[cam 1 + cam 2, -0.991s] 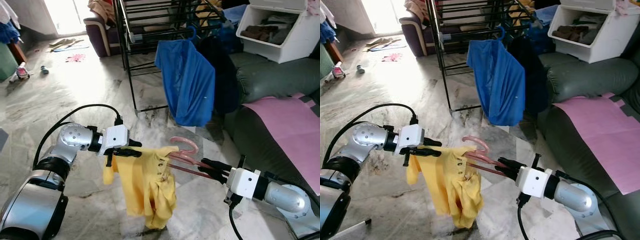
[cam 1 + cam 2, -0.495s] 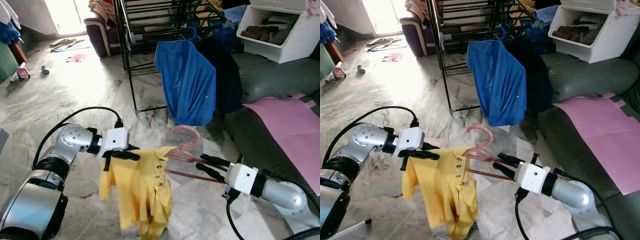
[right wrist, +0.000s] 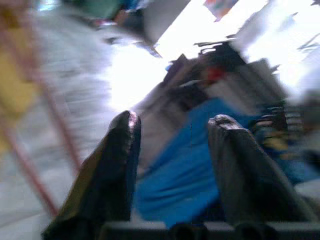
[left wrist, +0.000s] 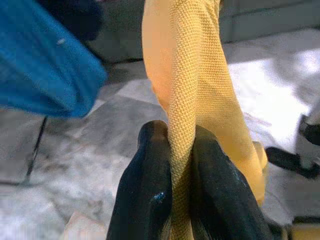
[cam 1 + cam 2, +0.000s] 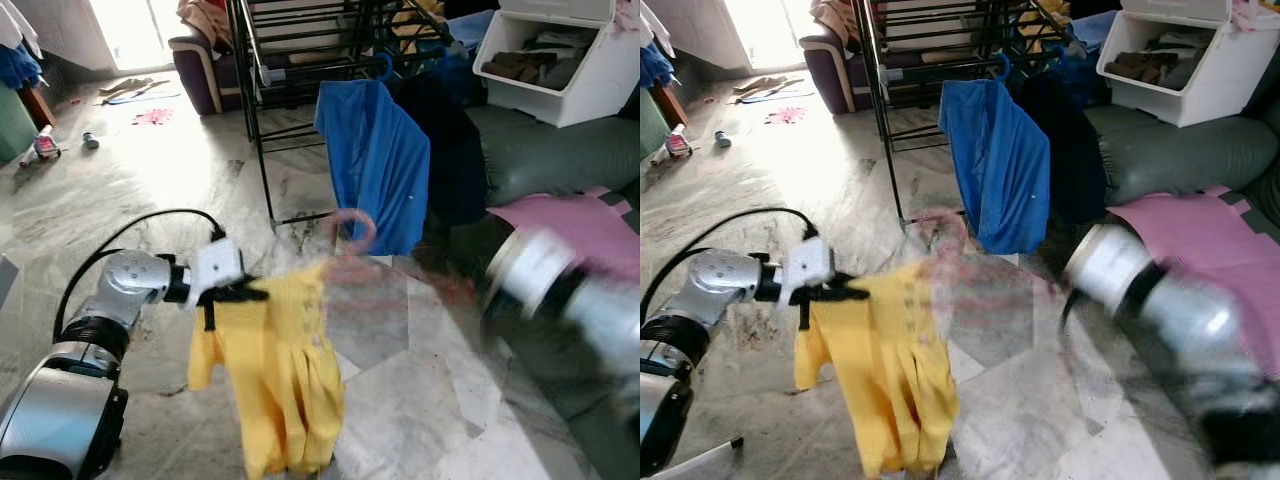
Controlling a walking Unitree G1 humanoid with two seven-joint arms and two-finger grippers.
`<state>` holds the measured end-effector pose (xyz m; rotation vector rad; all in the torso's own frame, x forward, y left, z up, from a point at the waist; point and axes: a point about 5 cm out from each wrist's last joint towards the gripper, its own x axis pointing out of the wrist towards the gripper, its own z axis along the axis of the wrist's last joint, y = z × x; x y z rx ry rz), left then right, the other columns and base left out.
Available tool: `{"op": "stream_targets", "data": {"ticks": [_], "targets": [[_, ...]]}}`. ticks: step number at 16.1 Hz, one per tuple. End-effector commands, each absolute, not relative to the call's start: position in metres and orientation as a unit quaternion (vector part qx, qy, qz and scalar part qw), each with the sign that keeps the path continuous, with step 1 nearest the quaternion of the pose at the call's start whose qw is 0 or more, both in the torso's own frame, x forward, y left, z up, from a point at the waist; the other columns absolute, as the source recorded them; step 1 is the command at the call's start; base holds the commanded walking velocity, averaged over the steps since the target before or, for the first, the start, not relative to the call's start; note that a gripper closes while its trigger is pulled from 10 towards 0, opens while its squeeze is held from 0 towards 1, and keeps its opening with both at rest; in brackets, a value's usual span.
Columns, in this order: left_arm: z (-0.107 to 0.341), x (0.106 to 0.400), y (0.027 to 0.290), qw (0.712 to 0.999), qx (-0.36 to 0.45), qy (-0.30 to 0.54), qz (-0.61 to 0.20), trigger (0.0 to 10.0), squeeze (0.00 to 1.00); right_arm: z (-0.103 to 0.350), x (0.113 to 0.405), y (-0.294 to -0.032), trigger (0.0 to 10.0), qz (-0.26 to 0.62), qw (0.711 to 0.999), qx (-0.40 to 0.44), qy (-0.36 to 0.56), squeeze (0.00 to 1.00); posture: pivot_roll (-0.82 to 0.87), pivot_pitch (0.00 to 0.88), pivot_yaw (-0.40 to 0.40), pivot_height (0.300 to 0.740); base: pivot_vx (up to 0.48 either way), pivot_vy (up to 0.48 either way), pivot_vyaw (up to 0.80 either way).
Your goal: Hang hanger
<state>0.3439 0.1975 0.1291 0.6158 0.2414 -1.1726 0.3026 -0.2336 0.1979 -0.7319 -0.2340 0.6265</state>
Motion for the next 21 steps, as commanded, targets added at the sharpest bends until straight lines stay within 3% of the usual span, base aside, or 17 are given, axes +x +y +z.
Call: {"op": "stream_targets", "data": {"ticks": [1, 3, 6, 9, 12, 16, 18, 21], "targets": [[0.135, 0.347, 0.206, 0.803, 0.279, 0.106, -0.516, 0.0, 0.0, 0.197, 0.305, -0.238, 10.0, 0.282, 0.89, -0.34, -0.11, 1.0, -0.06, 0.002, 0.049, 0.74, 0.0, 0.0, 0.0], [0.136, 0.353, 0.21, 0.839, 0.26, 0.102, -0.467, 0.0, 0.0, 0.215, 0.315, -0.256, 10.0, 0.158, 0.92, -0.329, -0.142, 1.0, -0.06, 0.001, 0.05, 0.74, 0.0, 0.0, 0.0], [0.149, 0.364, 0.213, 0.894, 0.197, 0.067, -0.396, 0.0, 0.0, 0.205, 0.314, -0.27, 10.0, 0.03, 0.95, -0.278, -0.139, 1.0, -0.05, 0.002, 0.051, 0.74, 0.0, 0.0, 0.0], [0.167, 0.37, 0.211, 0.908, 0.127, 0.023, -0.399, 0.0, 0.0, 0.17, 0.306, -0.267, 10.0, -0.051, 0.976, -0.183, -0.109, 1.0, -0.04, 0.009, 0.051, 0.74, 0.0, 0.0, 0.0], [0.183, 0.365, 0.192, 0.86, 0.107, -0.031, -0.499, 0.0, 0.0, 0.137, 0.304, -0.242, 10.0, -0.022, 0.989, -0.131, -0.062, 1.0, -0.02, 0.01, 0.047, 0.74, 0.0, 0.0, 0.0], [0.192, 0.352, 0.164, 0.756, 0.16, -0.047, -0.633, 0.0, 0.0, 0.105, 0.316, -0.206, 10.0, 0.089, 0.993, -0.066, 0.032, 1.0, -0.01, 0.009, 0.04, 0.74, 0.0, 0.0, 0.0], [0.199, 0.351, 0.157, 0.736, 0.172, -0.059, -0.652, 0.0, 0.0, 0.098, 0.315, -0.197, 10.0, 0.134, 0.988, -0.048, 0.057, 1.0, 0.0, 0.007, 0.039, 0.74, 0.0, 0.0, 0.0], [0.206, 0.351, 0.151, 0.724, 0.184, -0.073, -0.661, 0.0, 0.0, 0.085, 0.3, -0.178, 10.0, 0.262, 0.959, -0.029, 0.107, 1.0, 0.0, 0.008, 0.043, 0.74, 0.0, 0.0, 0.0]]}}
